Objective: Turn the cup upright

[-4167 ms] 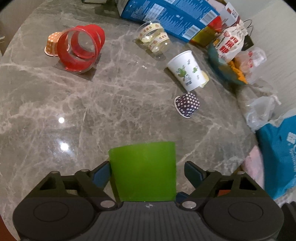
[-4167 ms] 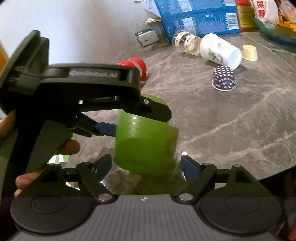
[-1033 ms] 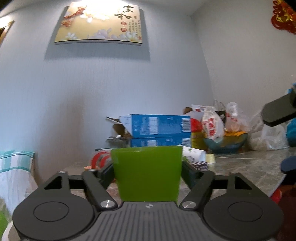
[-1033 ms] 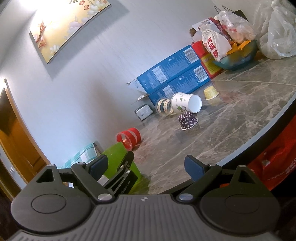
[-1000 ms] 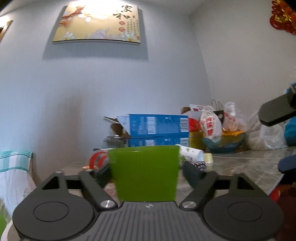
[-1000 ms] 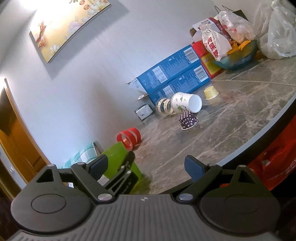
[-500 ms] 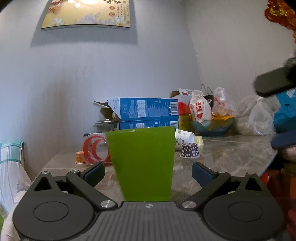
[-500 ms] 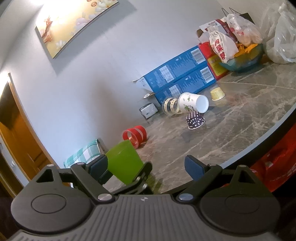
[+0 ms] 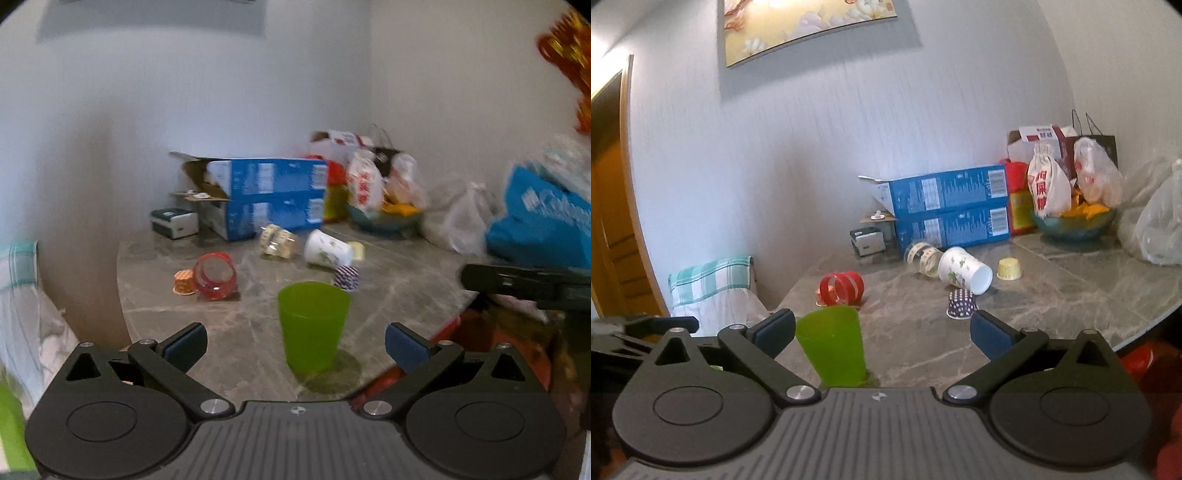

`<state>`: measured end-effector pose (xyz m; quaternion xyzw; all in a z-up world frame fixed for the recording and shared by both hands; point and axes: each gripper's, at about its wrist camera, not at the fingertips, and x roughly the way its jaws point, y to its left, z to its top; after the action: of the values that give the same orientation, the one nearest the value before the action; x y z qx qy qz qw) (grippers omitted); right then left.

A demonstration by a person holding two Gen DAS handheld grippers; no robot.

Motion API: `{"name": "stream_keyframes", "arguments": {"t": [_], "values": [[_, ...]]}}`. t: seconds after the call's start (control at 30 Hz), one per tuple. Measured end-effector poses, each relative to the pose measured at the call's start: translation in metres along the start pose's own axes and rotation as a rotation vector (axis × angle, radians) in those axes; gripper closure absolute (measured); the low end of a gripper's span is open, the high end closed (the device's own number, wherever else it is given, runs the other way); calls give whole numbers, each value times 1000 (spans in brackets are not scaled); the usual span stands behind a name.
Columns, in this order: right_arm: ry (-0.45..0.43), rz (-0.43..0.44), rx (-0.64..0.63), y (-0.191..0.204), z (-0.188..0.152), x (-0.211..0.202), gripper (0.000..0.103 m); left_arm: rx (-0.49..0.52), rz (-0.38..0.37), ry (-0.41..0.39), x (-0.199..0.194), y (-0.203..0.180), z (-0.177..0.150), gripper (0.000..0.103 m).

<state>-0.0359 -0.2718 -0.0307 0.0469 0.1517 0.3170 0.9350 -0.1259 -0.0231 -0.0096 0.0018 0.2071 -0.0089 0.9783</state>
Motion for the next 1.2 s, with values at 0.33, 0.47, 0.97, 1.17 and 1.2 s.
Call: {"name": "stream_keyframes", "arguments": {"t": [0.33,0.47,0.97,1.17,1.2], "values": [[139,-17,-37,12,13,6,1,-73,-22,92,9,2,14,0],[151,-18,-12,8,13,10,1,-106,-1,117,17,6,14,0],[176,-10,-8,9,16,15,1,-105,5,124,17,5,18,0],[182,-3,-20,11,17,15,1,-104,10,131,17,5,20,0],[184,-3,-24,12,17,15,1,-107,7,134,17,5,20,0]]}}
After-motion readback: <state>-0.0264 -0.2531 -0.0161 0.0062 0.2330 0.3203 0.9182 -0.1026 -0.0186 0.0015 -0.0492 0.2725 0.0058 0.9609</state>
